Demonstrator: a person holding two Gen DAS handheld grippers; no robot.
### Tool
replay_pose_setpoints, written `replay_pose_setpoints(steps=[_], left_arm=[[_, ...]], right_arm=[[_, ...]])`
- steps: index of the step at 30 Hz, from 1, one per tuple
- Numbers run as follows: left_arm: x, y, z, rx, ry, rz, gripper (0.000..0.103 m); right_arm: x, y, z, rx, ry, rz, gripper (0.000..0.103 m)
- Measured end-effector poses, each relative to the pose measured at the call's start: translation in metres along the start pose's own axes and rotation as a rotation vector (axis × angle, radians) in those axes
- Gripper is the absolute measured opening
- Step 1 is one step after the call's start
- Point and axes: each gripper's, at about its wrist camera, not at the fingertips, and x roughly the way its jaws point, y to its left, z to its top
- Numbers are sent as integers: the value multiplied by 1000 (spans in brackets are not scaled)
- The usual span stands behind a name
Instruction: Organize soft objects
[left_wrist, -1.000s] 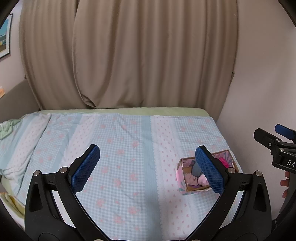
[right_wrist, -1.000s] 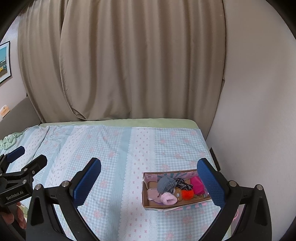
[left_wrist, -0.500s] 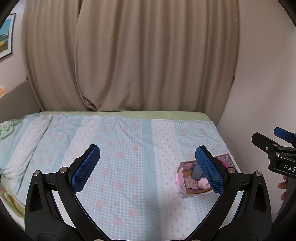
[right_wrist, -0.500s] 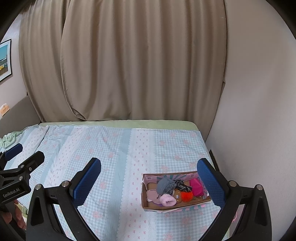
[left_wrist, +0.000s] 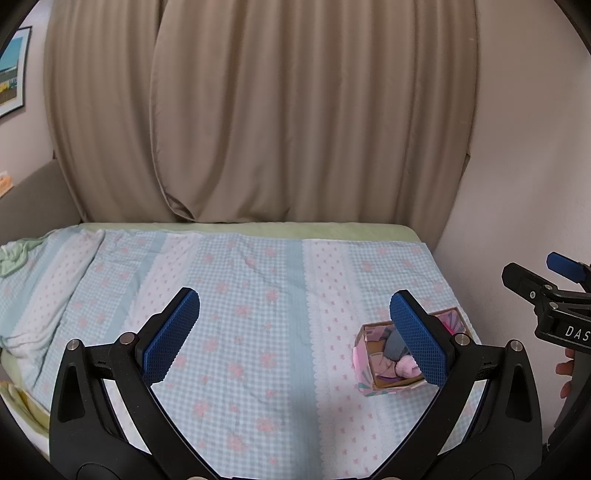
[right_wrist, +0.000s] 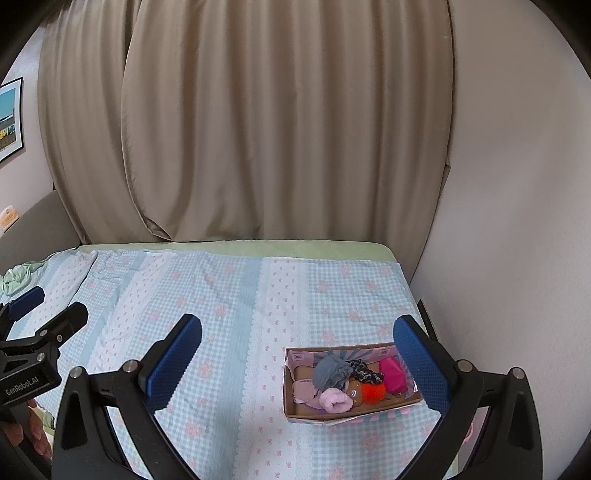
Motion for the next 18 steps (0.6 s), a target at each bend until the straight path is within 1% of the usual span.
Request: replay_pose_setpoints(steps=[11, 18], left_arm=[[6, 1, 1, -14, 6, -2, 103], [13, 0, 4, 3, -11, 60, 103]], right_arm=[[2, 3, 2, -2, -2, 1, 103], [10, 4, 5, 2, 4, 2, 103]])
